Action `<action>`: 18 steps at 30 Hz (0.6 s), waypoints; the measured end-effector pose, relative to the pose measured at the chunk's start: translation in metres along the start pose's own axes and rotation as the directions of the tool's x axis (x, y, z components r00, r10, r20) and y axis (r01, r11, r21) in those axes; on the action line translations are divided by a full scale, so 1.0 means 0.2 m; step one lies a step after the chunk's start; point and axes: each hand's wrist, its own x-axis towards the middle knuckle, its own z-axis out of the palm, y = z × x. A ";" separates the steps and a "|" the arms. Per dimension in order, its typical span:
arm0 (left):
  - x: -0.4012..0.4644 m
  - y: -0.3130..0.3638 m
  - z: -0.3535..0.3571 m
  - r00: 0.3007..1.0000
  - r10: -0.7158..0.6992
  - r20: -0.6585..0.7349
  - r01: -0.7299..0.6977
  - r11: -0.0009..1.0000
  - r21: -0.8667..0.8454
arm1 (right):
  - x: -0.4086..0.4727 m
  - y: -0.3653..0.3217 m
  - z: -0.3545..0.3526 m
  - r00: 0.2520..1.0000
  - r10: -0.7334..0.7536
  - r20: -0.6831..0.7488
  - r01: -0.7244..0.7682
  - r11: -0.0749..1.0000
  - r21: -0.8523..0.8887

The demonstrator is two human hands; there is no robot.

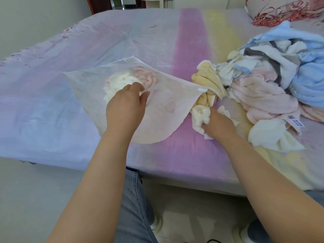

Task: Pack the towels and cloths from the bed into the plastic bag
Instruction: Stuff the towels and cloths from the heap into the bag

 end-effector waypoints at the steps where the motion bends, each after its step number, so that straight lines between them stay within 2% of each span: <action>1: 0.00 -0.01 -0.01 1.000 0.008 0.014 -0.008 0.999 0.038 | -0.04 -0.02 -0.02 1.000 -0.002 0.001 0.002 0.997 0.071; 2: 0.00 -0.02 -0.02 1.000 0.010 0.026 -0.012 0.998 0.067 | -0.09 -0.06 -0.06 0.999 -0.027 0.024 0.023 0.988 0.152; 4: 0.00 -0.04 -0.05 0.999 0.025 0.027 -0.027 0.996 0.085 | -0.22 -0.18 -0.15 0.974 -0.203 0.100 0.155 0.920 0.360; 6: 0.00 -0.04 -0.07 0.999 0.048 0.016 -0.048 0.998 0.029 | -0.32 -0.33 -0.25 0.879 -0.424 0.217 0.284 0.832 0.477; 7: 0.01 -0.03 -0.08 0.998 0.060 0.014 -0.060 0.998 -0.025 | -0.34 -0.41 -0.27 0.839 -0.473 0.270 0.327 0.834 0.444; 8: 0.01 -0.02 -0.09 0.998 0.066 0.015 -0.064 0.994 -0.084 | -0.33 -0.49 -0.26 0.834 -0.476 0.278 0.359 0.852 0.381; 11: 0.00 0.01 -0.13 0.999 0.043 0.006 -0.040 0.972 -0.232 | -0.22 -0.68 -0.13 0.924 -0.349 0.158 0.328 0.933 0.148; 13: -0.01 0.01 -0.16 1.000 0.002 -0.004 -0.003 0.953 -0.303 | -0.16 -0.73 -0.03 0.940 -0.256 0.224 0.262 0.965 0.001; 15: -0.03 -0.01 -0.17 1.000 -0.024 -0.016 0.017 0.939 -0.344 | -0.18 -0.70 0.05 0.939 -0.219 0.266 0.244 0.967 -0.067; 16: -0.04 -0.02 -0.17 0.999 -0.028 -0.019 0.020 0.936 -0.351 | -0.22 -0.67 0.07 0.943 -0.249 0.221 0.269 0.961 -0.068; 18: -0.06 -0.03 -0.15 0.999 -0.032 -0.014 0.025 0.939 -0.343 | -0.31 -0.60 0.08 0.936 -0.352 0.030 0.353 0.934 -0.058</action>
